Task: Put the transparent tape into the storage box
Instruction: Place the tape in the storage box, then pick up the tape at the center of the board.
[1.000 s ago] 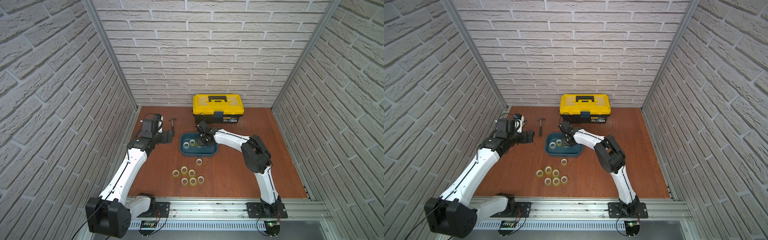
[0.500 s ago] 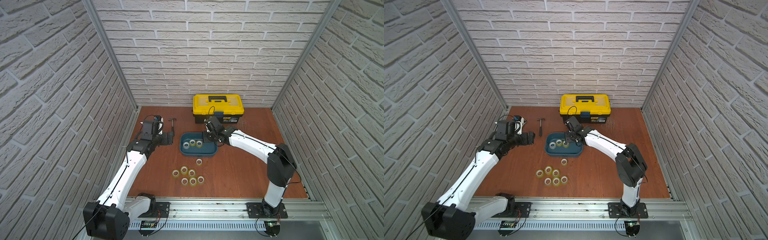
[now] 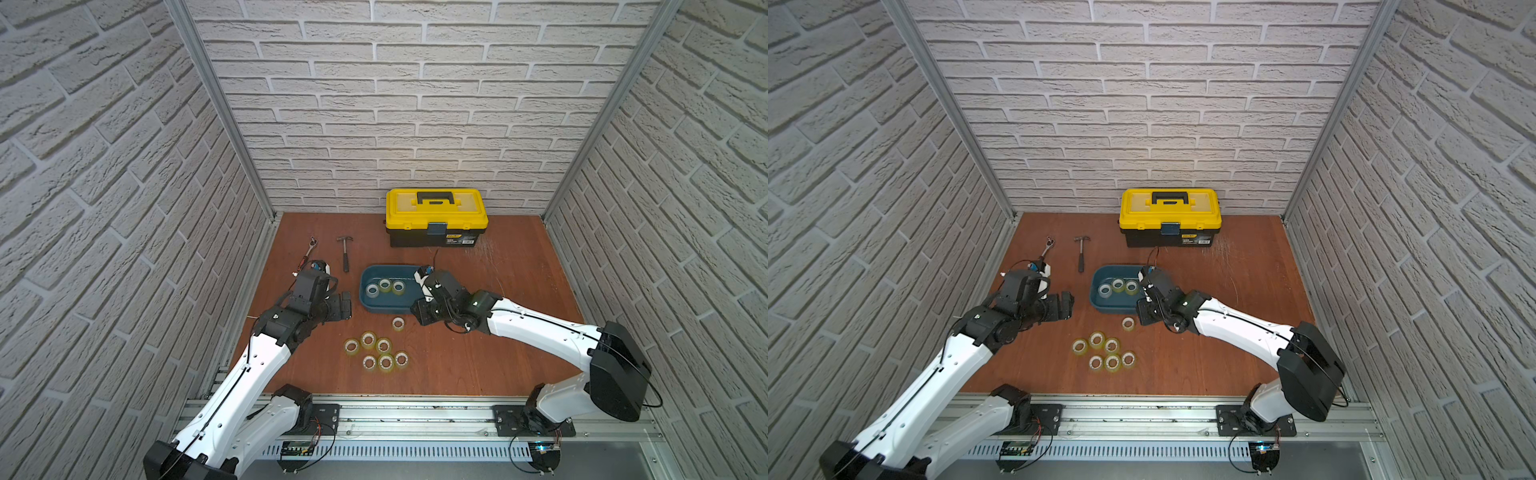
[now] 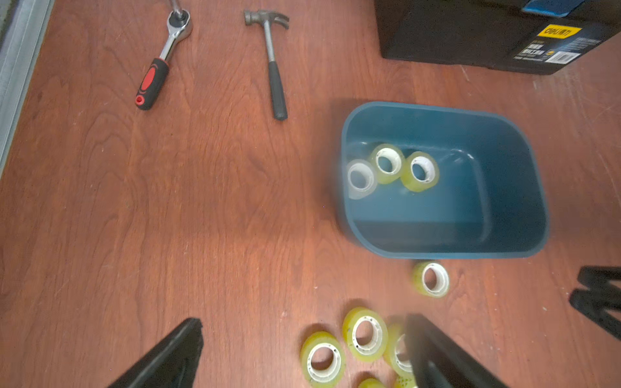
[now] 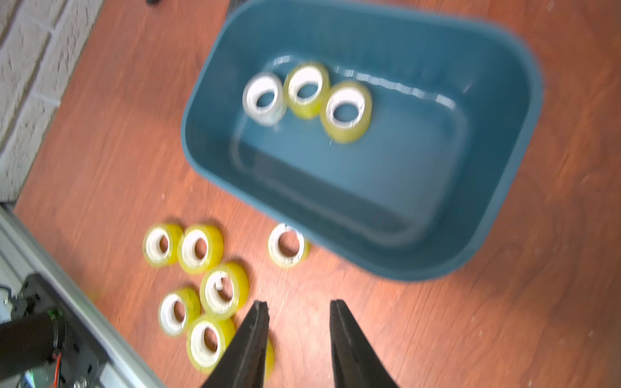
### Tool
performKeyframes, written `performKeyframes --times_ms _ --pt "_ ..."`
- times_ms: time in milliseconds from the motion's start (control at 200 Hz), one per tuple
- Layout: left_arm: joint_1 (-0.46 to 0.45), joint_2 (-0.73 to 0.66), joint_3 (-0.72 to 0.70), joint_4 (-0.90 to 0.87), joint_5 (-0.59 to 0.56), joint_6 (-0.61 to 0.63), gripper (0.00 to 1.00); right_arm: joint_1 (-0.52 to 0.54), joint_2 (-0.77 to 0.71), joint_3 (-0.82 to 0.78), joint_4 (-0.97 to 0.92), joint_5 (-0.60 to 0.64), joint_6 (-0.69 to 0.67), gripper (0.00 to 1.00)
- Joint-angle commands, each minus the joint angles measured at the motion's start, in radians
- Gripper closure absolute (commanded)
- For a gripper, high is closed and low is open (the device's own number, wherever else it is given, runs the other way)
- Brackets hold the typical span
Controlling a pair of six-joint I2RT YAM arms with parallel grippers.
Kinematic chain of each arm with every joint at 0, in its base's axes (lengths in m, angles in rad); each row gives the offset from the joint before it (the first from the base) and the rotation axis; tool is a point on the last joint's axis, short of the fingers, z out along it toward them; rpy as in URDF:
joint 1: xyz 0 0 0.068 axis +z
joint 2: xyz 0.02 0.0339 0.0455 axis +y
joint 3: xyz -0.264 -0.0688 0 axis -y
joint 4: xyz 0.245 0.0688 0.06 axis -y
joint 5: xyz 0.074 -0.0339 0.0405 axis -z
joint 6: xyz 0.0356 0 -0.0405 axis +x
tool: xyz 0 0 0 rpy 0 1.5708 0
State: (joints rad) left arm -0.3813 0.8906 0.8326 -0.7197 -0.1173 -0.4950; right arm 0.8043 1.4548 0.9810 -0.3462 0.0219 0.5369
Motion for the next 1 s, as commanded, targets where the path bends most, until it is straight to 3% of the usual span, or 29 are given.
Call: performKeyframes --times_ms 0,275,620,995 --pt "-0.007 -0.028 -0.028 -0.023 -0.042 -0.02 0.02 0.041 -0.036 -0.07 0.072 0.011 0.052 0.64" --pt "-0.006 -0.021 -0.052 -0.006 -0.021 -0.052 0.02 0.14 0.012 -0.151 0.123 -0.012 0.128 0.63" --pt "-0.016 -0.004 -0.13 0.066 0.028 -0.191 0.02 0.234 0.099 -0.1 0.04 0.062 0.12 0.6" --pt "-0.033 -0.05 -0.178 0.06 0.004 -0.238 0.02 0.278 0.143 -0.083 0.008 0.101 0.123 0.6"
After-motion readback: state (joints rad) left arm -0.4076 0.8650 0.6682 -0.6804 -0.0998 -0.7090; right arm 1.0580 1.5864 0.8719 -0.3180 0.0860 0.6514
